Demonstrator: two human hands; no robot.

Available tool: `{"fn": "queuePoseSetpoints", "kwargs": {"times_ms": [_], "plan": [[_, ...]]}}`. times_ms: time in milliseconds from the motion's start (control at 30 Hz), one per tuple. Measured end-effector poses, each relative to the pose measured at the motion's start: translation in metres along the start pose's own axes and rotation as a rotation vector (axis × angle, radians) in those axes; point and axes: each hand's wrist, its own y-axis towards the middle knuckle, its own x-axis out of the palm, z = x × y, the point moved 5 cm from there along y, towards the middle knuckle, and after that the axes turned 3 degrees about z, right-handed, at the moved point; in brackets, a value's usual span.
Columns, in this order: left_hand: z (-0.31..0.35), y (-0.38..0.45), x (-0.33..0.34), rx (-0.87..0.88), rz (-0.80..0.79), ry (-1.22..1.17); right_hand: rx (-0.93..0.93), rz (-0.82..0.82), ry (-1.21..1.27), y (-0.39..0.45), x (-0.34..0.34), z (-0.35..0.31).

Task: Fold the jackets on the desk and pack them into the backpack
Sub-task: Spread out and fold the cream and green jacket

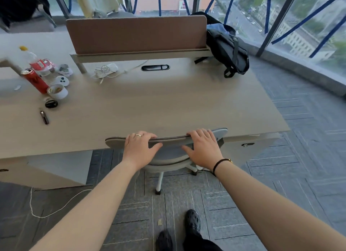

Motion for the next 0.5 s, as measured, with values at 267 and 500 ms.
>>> {"fn": "queuePoseSetpoints", "kwargs": {"times_ms": [267, 500], "plan": [[0.096, -0.032, 0.013, 0.301, 0.131, -0.282, 0.246, 0.087, 0.163, -0.086, -0.033, 0.026], [0.214, -0.044, 0.041, 0.46, 0.012, -0.32, 0.416, 0.25, 0.144, -0.149, -0.089, 0.088]]}}
